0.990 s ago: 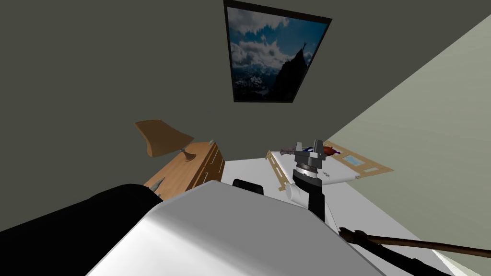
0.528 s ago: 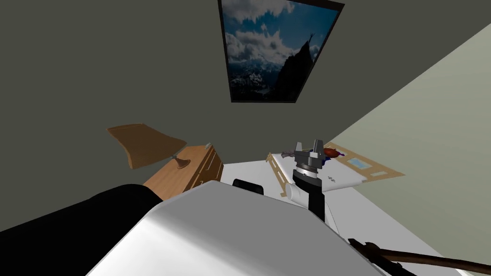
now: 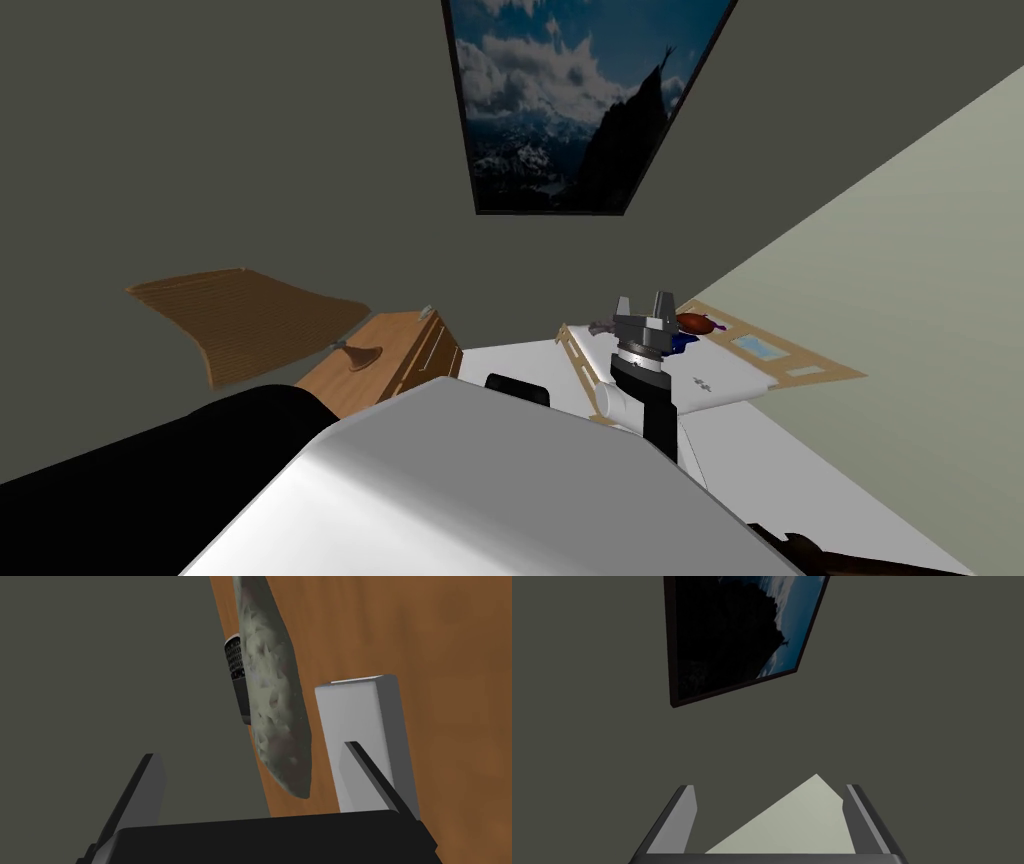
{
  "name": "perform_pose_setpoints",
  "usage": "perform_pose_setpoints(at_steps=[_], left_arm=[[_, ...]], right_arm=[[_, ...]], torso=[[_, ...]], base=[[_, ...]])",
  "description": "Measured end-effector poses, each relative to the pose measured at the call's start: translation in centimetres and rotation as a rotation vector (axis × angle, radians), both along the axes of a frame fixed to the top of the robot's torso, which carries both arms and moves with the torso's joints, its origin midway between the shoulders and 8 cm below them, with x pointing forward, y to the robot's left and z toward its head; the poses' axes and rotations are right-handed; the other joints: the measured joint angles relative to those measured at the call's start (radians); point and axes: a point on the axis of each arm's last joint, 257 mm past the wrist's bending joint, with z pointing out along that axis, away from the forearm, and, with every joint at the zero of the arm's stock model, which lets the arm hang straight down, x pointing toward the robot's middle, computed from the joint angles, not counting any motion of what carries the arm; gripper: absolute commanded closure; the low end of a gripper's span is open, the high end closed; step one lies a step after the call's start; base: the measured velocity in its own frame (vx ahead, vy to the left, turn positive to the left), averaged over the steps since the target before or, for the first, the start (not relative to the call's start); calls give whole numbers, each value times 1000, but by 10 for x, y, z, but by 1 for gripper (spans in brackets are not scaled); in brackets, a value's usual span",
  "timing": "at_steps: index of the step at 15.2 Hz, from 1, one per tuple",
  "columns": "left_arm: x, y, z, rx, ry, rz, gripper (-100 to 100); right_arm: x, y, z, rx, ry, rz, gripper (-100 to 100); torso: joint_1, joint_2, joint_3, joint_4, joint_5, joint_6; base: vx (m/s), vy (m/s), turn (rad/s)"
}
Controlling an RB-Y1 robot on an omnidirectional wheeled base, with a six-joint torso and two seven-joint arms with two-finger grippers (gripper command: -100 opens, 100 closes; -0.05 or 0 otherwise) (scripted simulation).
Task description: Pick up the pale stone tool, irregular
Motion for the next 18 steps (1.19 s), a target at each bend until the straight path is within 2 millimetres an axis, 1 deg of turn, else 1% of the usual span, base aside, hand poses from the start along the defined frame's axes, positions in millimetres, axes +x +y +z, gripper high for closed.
perform_pose_setpoints(at_steps=[1, 3, 5, 7, 8, 9, 11, 12, 14, 16, 18], left_arm=[[-7, 0, -1, -5, 3, 19, -100], [-16, -1, -1, -8, 6, 35, -100], [-35, -5, -1, -10, 3, 77, -100], [-57, -8, 1, -15, 2, 132, -100], [-64, -9, 1, -18, 4, 148, -100], [-79, -14, 4, -18, -2, 183, -100], [-106, -23, 1, -28, -3, 254, -100], [-112, -27, 2, -27, -13, 275, -100], [-127, -41, -7, -42, -24, 336, -100], [-135, -50, -14, -60, -21, 363, -100], [-135, -53, -18, -67, -28, 370, -100]], right_arm=[[0, 0, 0, 0, 0, 0, 0], [0, 0, 0, 0, 0, 0, 0], [0, 0, 0, 0, 0, 0, 0], [0, 0, 0, 0, 0, 0, 0], [0, 0, 0, 0, 0, 0, 0], [0, 0, 0, 0, 0, 0, 0], [0, 0, 0, 0, 0, 0, 0], [0, 0, 0, 0, 0, 0, 0], [0, 0, 0, 0, 0, 0, 0], [0, 0, 0, 0, 0, 0, 0], [0, 0, 0, 0, 0, 0, 0]], torso=[[-1, 1, 0, 0, 0, 0], [-2, 9, 4, 1, -1, 0], [-2, 9, 5, 2, 0, 0], [1, 5, 3, 1, 0, 0], [0, 6, 3, 1, 0, 0], [2, 3, 2, 1, 0, 0], [4, 0, 0, 0, 1, 0], [3, 1, 0, 0, 1, 0], [3, 0, 1, 2, 3, 2], [3, 6, 4, 3, 4, 3], [1, 12, 8, 5, 3, 2]], base=[[116, 15, 2], [54, 17, -7], [140, 49, -23], [167, 57, -15], [214, 94, -34], [245, 104, -35], [218, 93, -26], [198, 79, -29], [184, 98, -8], [54, 48, -18], [-7, 3, 60]])
